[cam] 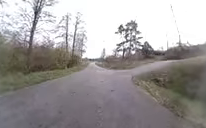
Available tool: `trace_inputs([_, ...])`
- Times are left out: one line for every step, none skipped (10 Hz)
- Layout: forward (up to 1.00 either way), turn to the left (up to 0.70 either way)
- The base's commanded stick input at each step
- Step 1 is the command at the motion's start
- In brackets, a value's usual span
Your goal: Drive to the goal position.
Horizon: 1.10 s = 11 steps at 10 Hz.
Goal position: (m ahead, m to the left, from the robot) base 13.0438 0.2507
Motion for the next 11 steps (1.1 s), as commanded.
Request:
trace_inputs([0.7,0.0])
trace_inputs([0.7,0.0])
trace_inputs([0.7,0.0])
trace_inputs([0.7,0.0])
trace_inputs([0.7,0.0])
trace_inputs([0.7,0.0])
trace_inputs([0.7,0.0])
trace_inputs([0.7,0.0])
trace_inputs([0.7,0.0])
trace_inputs([0.7,0.0])
trace_inputs([0.7,0.0])
